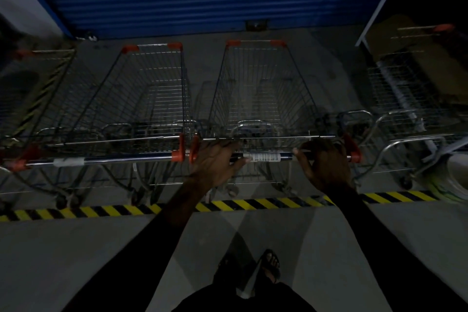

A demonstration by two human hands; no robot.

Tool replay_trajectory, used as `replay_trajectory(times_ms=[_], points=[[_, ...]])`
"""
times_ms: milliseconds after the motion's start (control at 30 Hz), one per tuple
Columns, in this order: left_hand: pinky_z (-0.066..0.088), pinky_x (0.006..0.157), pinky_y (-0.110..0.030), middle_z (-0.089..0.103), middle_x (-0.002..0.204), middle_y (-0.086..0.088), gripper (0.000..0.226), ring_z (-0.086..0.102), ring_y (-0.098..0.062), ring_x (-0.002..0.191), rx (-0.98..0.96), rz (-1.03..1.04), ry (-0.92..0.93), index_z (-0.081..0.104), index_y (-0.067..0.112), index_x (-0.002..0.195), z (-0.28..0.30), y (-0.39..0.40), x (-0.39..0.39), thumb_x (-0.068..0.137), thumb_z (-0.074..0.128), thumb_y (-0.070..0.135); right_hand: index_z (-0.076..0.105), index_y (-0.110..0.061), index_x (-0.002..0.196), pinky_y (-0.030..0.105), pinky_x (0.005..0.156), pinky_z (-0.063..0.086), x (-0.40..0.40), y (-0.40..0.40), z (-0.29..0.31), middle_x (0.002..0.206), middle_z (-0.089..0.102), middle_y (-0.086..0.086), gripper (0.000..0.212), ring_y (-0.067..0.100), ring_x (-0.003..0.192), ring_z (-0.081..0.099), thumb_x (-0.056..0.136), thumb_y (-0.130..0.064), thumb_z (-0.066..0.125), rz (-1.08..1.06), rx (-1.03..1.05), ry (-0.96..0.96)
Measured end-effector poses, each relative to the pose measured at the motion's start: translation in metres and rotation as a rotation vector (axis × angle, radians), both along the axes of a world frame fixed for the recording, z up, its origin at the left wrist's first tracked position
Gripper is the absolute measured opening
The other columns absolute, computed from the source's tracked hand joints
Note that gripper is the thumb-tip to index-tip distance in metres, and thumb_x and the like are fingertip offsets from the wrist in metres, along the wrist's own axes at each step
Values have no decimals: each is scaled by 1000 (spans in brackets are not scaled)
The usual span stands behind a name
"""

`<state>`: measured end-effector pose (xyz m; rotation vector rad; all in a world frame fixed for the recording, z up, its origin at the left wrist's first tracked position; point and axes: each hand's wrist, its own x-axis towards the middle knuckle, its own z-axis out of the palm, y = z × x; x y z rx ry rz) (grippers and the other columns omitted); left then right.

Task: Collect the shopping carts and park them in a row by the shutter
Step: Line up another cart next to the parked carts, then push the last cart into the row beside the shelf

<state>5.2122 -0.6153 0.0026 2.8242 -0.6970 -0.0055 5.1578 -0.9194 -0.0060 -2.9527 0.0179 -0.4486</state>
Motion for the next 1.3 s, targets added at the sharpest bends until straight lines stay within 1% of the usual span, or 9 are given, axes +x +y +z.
replay_trajectory(times_ms=[200,300,367,433,567,700,900,1133,1300], points=[[48,88,-38,73,119,0,47,68,-26,109,-103,-155,-79,73,22,119,6,-35,-3,100,49,57,78,-20,105,48,106,38,-13,-1,10,109,76,5,55,31,109,69,101,-60,41,-63,51,6],[51,88,-38,75,116,-2,41,69,-28,107,-195,-294,-86,75,22,114,8,-79,-11,98,53,52,77,-18,101,53,107,47,-38,-13,17,127,73,11,32,30,117,69,99,-45,61,-162,76,-77],[52,87,-38,75,113,-5,34,70,-31,105,-235,-358,-40,75,19,114,9,-116,-21,97,62,45,75,-20,108,50,93,52,-65,-28,21,129,71,10,28,35,110,68,100,-43,61,-325,78,-88],[57,85,-40,77,109,-7,32,73,-33,99,-282,-394,-33,77,16,112,8,-144,-31,95,65,40,73,-18,111,49,87,50,-87,-39,24,109,72,11,37,39,100,67,99,-48,54,-462,120,-76],[55,83,-36,76,109,-9,27,68,-25,99,-355,-569,-45,77,11,108,11,-217,-53,91,73,32,69,-17,114,48,88,47,-150,-86,24,109,70,9,32,38,107,65,98,-44,62,-744,202,-3],[57,78,-39,74,104,-5,20,69,-31,95,-355,-707,34,73,18,106,26,-292,-84,92,76,33,63,-17,128,50,91,52,-216,-139,28,123,69,9,43,38,113,64,101,-49,60,-910,320,36],[46,67,-35,66,93,0,23,63,-26,88,-311,-878,45,65,22,99,26,-399,-145,95,70,44,54,-20,144,47,93,56,-310,-207,33,135,66,5,52,30,119,65,102,-49,63,-992,531,8],[55,77,-39,71,113,-3,33,66,-29,100,-300,-1036,133,71,16,119,26,-503,-204,99,73,42,50,-21,149,46,97,55,-393,-272,36,140,64,6,58,28,123,63,101,-53,61,-1088,617,62],[56,80,-39,70,114,0,38,66,-27,103,-297,-1053,160,69,21,118,26,-579,-204,97,62,52,50,-23,149,45,98,55,-397,-337,39,143,62,6,58,27,125,62,101,-54,61,-1103,627,114]])
